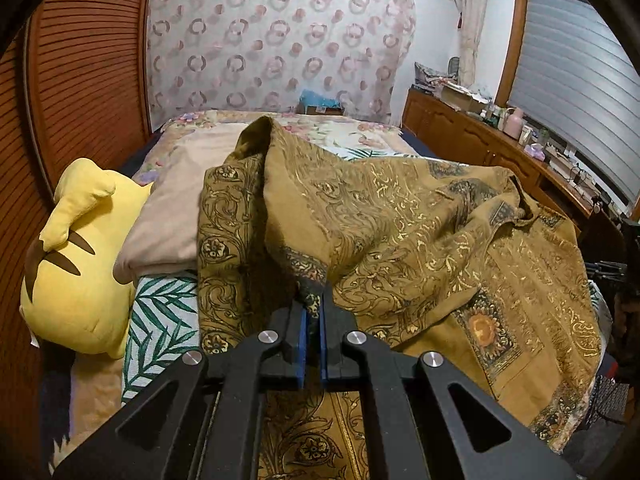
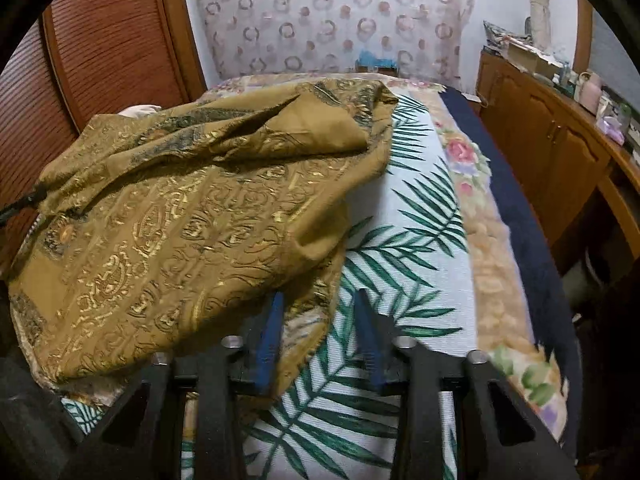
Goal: Fold small clothes
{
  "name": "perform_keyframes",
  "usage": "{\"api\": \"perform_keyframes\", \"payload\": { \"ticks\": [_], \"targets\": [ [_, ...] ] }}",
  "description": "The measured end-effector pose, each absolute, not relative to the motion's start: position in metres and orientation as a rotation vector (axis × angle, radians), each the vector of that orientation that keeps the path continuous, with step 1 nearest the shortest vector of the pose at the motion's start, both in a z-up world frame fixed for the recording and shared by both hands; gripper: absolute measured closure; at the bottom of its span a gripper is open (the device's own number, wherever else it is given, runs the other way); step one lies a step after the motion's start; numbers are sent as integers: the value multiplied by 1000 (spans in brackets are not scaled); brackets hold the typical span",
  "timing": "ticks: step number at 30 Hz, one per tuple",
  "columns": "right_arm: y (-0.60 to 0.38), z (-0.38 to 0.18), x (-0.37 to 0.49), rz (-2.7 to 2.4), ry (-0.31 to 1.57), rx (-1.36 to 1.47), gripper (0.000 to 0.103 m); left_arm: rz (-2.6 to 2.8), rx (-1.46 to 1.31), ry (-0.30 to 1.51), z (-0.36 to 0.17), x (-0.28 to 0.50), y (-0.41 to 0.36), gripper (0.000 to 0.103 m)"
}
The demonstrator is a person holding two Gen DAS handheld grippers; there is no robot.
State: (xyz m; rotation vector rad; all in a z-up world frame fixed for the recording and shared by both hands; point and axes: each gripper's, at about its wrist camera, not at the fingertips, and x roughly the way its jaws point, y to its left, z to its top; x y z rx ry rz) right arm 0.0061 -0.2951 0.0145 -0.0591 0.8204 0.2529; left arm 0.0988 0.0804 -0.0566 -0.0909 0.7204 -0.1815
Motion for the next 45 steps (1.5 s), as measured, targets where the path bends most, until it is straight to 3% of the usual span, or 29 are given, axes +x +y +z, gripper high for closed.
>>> {"api": "perform_keyframes", "payload": {
  "ticks": [4,20,23,27,35,45],
  "targets": [
    [-286,13,-3,286,802,-103,98,-177,-98,747,-65,101,79,98],
    [-321,49,-68,183,758,-39,99,-155,-81,777,-70,107,77,98],
    [-311,56,-63,174,728,-58,85,-152,-76,781,-71,108,77,98],
    [-296,57,-45,194,695,-82,52,-152,-73,793,-73,110,77,98],
    [-272,57,47,261,651,-71,50,-151,-67,798,-73,110,77,98],
    [-261,41,169,213,761,28,50,-149,-63,810,-74,110,76,98]
  ]
}}
